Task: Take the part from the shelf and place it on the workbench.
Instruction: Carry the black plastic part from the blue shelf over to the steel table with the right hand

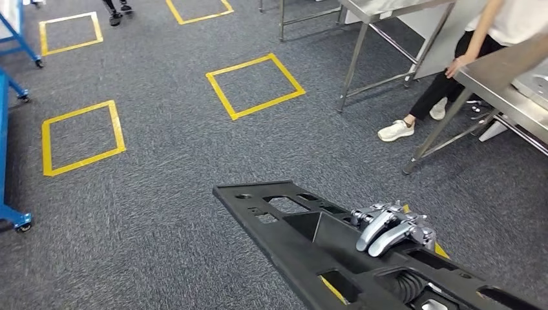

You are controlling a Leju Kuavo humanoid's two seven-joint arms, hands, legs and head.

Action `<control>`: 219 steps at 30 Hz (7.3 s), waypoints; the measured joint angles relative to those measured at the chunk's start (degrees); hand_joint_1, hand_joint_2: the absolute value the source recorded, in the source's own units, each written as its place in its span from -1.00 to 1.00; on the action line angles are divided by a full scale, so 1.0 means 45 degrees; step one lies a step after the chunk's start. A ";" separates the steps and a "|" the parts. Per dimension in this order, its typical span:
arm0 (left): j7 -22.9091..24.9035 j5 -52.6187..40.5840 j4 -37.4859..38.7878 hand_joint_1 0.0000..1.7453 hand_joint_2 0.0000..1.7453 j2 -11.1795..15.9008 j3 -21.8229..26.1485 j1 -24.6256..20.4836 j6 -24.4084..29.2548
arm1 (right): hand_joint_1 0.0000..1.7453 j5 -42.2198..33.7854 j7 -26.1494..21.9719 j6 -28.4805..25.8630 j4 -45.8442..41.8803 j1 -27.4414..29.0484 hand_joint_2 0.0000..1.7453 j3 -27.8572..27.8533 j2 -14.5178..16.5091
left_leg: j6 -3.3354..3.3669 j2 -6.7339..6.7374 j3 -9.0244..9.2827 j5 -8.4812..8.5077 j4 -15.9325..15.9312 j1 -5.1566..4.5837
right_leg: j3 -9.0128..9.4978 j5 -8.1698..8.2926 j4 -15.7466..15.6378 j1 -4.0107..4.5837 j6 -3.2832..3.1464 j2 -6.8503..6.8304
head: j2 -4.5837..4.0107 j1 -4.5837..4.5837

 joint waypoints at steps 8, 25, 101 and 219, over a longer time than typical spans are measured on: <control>0.0083 0.0004 0.0000 -1.00 1.00 -0.0077 0.0211 0.0056 -0.0019 | 1.00 0.0353 0.0000 -0.0247 0.0001 0.0182 1.00 0.0604 0.0260 | -0.0116 -0.1194 -0.1129 -0.0179 0.1863 0.0078 | 0.0132 -0.0002 0.0011 -0.0073 -0.0089 0.1296 | 0.0000 0.0000; 0.0165 -0.0125 0.0000 -1.00 1.00 -0.0117 0.0273 -0.0011 -0.0257 | 1.00 0.0618 0.0000 -0.0732 -0.0132 0.0287 1.00 0.0998 0.0398 | 0.0317 -0.0136 -0.0133 0.0376 -0.0230 0.0070 | -0.0191 -0.0231 0.0691 -0.0061 0.0435 -0.0365 | 0.0000 0.0001; -0.0044 0.0560 0.0000 -1.00 1.00 0.0131 0.1219 -0.0095 -0.0514 | 1.00 -0.1668 0.0036 -0.1086 0.3238 -0.4210 1.00 0.2159 -0.0062 | 0.0016 -0.0990 -0.0999 0.0422 0.0818 0.0109 | 0.0100 -0.0181 0.0197 -0.0008 -0.0049 0.0546 | 0.0000 0.0000; -0.0447 0.0264 -0.0010 -1.00 1.00 0.0067 0.1212 0.0015 -0.0890 | 1.00 -0.1894 0.0039 -0.0785 0.3481 -0.3310 1.00 0.0624 0.0520 | 0.0002 -0.1159 -0.1758 -0.1416 0.3519 -0.0048 | 0.0013 -0.0020 0.0055 -0.0077 -0.0147 0.0481 | 0.0000 -0.0005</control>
